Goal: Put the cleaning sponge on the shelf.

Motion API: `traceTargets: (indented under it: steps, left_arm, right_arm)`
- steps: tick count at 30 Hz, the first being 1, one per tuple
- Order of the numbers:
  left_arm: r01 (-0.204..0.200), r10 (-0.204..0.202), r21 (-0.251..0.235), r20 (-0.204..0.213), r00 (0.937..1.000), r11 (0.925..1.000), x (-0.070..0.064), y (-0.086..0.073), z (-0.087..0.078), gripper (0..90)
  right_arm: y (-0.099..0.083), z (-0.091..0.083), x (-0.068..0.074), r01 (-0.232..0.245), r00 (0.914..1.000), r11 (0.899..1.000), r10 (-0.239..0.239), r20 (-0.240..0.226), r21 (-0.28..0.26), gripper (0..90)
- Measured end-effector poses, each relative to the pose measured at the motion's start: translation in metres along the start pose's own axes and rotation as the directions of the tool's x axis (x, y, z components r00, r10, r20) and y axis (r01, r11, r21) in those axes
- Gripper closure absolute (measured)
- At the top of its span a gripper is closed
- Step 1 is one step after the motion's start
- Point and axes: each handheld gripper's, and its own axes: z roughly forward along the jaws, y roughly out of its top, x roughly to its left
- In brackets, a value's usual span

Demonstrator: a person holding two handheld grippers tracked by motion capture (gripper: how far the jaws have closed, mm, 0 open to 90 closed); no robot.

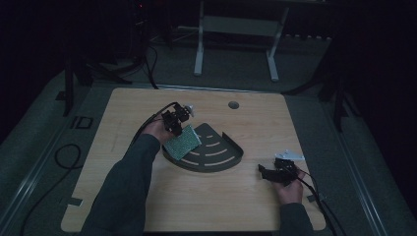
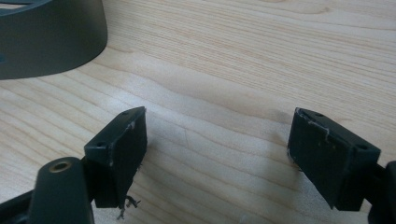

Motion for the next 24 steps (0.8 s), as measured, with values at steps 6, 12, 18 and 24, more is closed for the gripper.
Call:
traceTargets:
  steps: [6, 12, 18, 24]
  left_arm:
    - [0.008, -0.008, 0.01, -0.008, 0.9999, 0.9999, 0.003, -0.001, 0.0, 86.5]
    - [0.025, -0.025, -0.006, -0.008, 0.9997, 0.9997, 0.004, -0.003, -0.003, 83.7]
    - [0.062, -0.061, -0.052, 0.02, 0.9979, 0.9968, 0.01, -0.01, -0.013, 72.5]
    - [0.124, -0.117, -0.132, 0.061, 0.9912, 0.9835, 0.021, -0.022, -0.029, 63.0]
  right_arm:
    - [0.0, 0.0, 0.0, 0.0, 1.0, 1.0, 0.0, 0.0, 0.0, 19.3]
    - [0.0, 0.0, 0.0, 0.0, 1.0, 1.0, 0.0, 0.0, 0.0, 19.3]
    - [0.0, 0.0, 0.0, 0.0, 1.0, 1.0, 0.0, 0.0, 0.0, 19.3]
    - [0.0, 0.0, 0.0, -0.001, 1.0, 1.0, 0.001, 0.0, 0.0, 19.3]
